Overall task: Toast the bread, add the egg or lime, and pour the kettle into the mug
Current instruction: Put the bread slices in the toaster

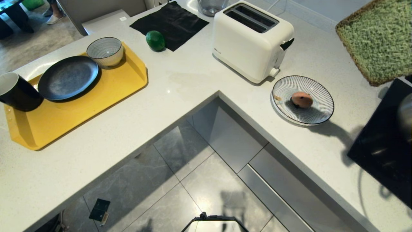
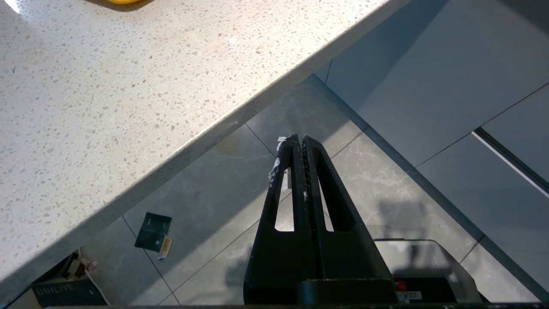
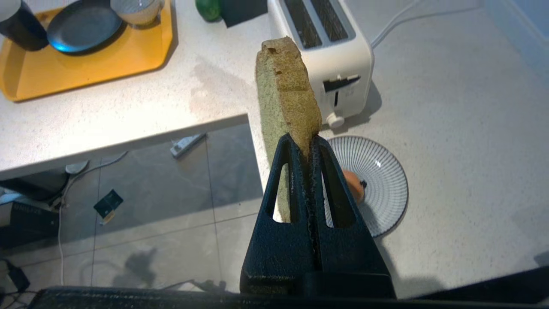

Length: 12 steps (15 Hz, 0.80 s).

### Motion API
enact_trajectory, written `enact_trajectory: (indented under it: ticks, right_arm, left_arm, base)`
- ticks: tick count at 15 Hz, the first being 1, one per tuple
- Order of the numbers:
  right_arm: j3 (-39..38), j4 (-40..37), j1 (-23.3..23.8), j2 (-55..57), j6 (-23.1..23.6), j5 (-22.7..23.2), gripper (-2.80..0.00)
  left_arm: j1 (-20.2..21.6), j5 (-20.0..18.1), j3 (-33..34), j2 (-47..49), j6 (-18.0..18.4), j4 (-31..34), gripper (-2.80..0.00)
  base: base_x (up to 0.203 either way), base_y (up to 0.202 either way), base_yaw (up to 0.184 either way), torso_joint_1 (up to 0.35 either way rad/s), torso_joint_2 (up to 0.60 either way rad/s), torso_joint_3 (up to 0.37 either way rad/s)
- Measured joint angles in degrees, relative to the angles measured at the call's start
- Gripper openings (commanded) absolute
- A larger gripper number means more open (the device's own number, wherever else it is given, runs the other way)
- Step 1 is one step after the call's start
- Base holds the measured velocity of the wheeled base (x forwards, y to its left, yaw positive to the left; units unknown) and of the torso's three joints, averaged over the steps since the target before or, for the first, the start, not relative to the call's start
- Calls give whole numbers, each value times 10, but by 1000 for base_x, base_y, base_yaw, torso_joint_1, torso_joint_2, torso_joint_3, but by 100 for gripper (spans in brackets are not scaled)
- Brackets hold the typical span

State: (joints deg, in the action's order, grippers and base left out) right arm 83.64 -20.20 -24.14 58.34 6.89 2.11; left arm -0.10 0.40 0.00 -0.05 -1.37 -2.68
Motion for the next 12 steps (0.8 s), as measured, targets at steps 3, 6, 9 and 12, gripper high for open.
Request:
enact_trajectory:
  ticks: [3,6,9,12]
  right_arm:
    - [35,-2,0,31,0,-7,-280]
    - [46,-2,0,43,0,-21,-280]
    - [48,-3,0,46,0,-29,-280]
    - [48,-3,0,47,-1,-39,-280]
  left_arm:
    - [0,0,0,0,0,0,-280]
    - [0,0,0,0,0,0,-280]
    - [0,0,0,0,0,0,-280]
    - [0,0,0,0,0,0,-280]
  base:
    - [0,0,0,0,0,0]
    - [0,0,0,0,0,0]
    - [0,0,0,0,0,0]
    - [0,0,0,0,0,0]
